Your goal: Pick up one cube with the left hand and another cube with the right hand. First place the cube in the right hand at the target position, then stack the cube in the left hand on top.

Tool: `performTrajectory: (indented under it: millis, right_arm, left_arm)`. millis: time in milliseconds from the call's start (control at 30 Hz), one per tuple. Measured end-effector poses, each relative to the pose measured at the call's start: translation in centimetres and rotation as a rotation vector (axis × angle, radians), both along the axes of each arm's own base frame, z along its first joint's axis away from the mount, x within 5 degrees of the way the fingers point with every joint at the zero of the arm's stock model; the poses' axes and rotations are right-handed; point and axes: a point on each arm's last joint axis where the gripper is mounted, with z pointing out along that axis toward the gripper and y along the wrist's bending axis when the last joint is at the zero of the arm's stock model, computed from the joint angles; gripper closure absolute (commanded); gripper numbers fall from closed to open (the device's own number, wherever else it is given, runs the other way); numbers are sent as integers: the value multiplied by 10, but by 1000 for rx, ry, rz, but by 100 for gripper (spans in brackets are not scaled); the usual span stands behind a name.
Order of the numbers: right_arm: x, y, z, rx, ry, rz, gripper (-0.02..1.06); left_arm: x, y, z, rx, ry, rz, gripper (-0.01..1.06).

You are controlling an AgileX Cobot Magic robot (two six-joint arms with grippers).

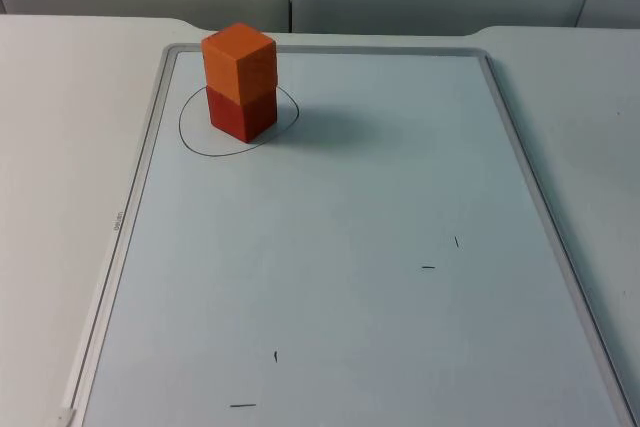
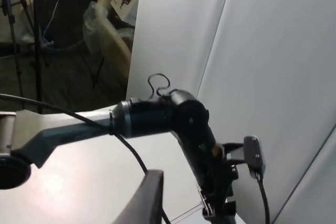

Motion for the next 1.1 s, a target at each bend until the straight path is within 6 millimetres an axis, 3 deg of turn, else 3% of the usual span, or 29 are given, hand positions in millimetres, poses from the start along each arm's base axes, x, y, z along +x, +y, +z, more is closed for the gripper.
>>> performTrajectory:
  millis: [100,133,233,267,400,433,567,700,800,933,1100]
  right_arm:
    - [0,0,0,-3,2,-1,13]
    - [0,0,0,-3,2,-1,13]
    - [0,0,0,-3,2,-1,13]
    - [0,0,0,-3,2,-1,13]
    - [0,0,0,-3,2,-1,13]
    - [0,0,0,-3,2,-1,13]
    - [0,0,0,-6,-1,0,13]
    - [1,-1,-1,-17,-10,-17,13]
    - [6,-2,-4,-40,-12,-52,13]
    - [19,3,-18,-77,20,-76,13]
    - [45,20,-59,-119,103,-84,14]
  left_arm:
    - [-18,0,45,-95,-62,-12,26]
    - [-18,0,45,-95,-62,-12,26]
    - [-39,7,86,-138,-134,-14,26]
    - [-39,7,86,-138,-134,-14,26]
    - [-81,22,151,-182,-272,-15,26]
    - [-81,22,151,-182,-272,-15,26]
    - [-125,38,202,-223,-391,-21,26]
    - [-153,48,227,-245,-456,-24,26]
    - [-170,54,234,-245,-462,-22,26]
    - [-178,58,224,-209,-420,-15,26]
    - [-191,64,187,-125,-290,-22,26]
